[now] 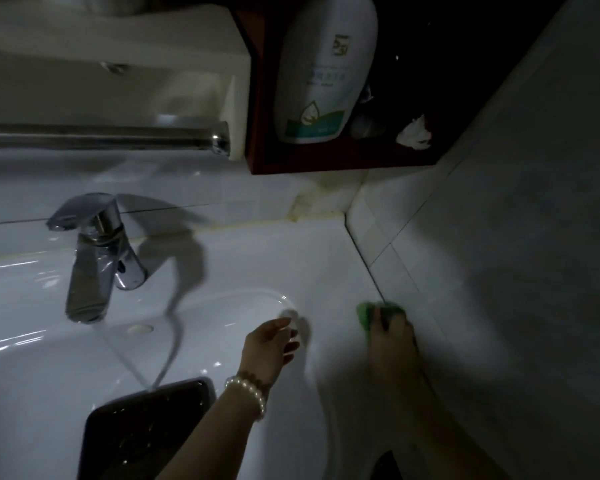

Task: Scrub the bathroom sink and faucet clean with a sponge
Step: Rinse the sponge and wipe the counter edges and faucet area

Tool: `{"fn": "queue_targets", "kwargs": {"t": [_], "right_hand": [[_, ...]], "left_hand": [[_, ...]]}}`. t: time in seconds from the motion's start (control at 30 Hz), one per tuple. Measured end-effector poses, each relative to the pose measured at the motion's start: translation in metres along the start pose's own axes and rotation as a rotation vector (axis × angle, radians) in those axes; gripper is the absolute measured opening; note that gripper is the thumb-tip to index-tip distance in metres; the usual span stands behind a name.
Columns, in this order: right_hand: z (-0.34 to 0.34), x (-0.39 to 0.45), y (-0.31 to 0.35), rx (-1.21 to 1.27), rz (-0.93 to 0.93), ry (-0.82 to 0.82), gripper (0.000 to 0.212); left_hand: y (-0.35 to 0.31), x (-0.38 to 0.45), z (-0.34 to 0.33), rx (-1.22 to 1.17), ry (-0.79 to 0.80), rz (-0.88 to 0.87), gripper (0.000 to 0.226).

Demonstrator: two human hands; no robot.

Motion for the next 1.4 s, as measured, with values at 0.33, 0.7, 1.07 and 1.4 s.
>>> {"fn": "queue_targets", "kwargs": {"t": [0.33,0.7,1.07,1.4], "right_hand": [[-0.038,0.107,0.155,0.055,0.482,0.103,0.042],[0.006,-0.048,0.010,-0.002,0.129,-0.078,0.039],[-0.051,-0.097,0.169,1.013,-0.235,0.247,0.024],[-0.099,-0.074,0.331,2.031,-0.669,0.349,0.040]], "left_hand": [[-0.005,-0.001,0.075,-0.094,-0.223,-0.078,0.024],[0.025,-0.012,0.022,0.041,-0.072,0.061,0.021],[0.032,-0.032,0.082,0.162,-0.169,-0.047,0.032],[-0.020,-0.062,0.231,0.120,-0.409,-0.250,0.051]]}}
Point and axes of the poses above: each hand's wrist, its own x-axis towards the middle knuckle, its own z-axis out of the back of the hand, y = z × x, the point moved 3 cm from there along x, towards the middle knuckle, and after that the axes turned 10 degrees about z, right-handed, at the moved point
